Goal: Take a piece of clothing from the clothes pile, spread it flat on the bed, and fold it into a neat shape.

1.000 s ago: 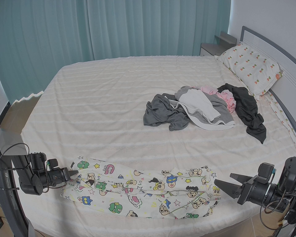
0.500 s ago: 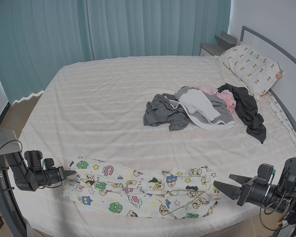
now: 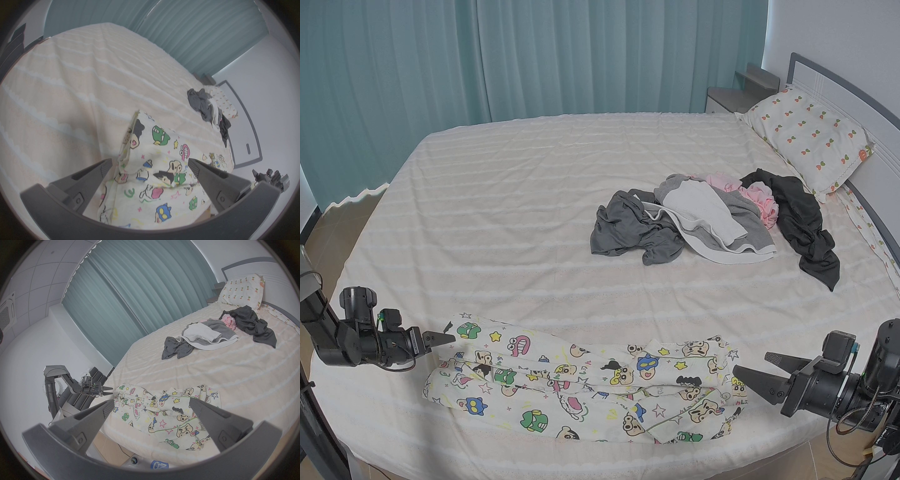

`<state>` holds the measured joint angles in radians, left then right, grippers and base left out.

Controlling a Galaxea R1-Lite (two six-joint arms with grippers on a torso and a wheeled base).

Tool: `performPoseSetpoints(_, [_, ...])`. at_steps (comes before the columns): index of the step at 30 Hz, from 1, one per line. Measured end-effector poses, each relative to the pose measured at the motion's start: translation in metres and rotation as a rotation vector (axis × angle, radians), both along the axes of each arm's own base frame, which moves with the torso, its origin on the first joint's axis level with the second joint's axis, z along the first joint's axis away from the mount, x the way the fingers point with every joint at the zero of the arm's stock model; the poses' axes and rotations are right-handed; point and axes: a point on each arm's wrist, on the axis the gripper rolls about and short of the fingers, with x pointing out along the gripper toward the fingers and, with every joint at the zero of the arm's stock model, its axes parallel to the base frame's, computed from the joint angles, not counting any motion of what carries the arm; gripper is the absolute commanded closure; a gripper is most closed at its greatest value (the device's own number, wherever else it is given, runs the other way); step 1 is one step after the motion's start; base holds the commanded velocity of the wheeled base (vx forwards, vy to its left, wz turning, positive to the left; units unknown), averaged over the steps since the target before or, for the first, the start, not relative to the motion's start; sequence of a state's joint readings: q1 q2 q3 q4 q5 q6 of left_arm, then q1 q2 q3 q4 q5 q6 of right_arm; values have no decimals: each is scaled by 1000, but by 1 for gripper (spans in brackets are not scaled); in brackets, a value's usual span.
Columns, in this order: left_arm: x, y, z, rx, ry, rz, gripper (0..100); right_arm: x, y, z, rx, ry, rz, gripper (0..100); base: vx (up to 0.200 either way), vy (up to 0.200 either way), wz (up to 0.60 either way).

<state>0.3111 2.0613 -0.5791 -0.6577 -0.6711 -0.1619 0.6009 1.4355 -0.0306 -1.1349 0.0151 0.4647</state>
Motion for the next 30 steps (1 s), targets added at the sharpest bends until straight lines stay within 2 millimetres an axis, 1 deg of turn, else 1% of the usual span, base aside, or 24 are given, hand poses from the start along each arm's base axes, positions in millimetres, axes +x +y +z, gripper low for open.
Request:
performPoseSetpoints(7, [-1,-4,21,68,165,-84,0,0,0,0,0,-1,1,0,0,0,0])
performPoseSetpoints(12, [6,-9,39,180,257,-174,0,0,0,0,0,-1,2,0,0,0,0])
performPoseSetpoints(15, [12,-13,43,234,286,-217,0,-1,0,0,0,-1,4,0,0,0,0])
performPoseSetpoints(19, [26,-19,41,331,278,-260,0,-1,1,0,-2,0,6,0,0,0,0])
performPoseSetpoints(23, [43,-25,30,418,249,-278,0,-1,1,0,-2,0,7,0,0,0,0])
performPoseSetpoints(27, [53,-30,19,444,229,-282,0,-1,1,0,-2,0,10,0,0,0,0])
performPoseSetpoints(30, [56,-33,12,439,246,-285,0,-2,2,0,-2,0,13,0,0,0,0])
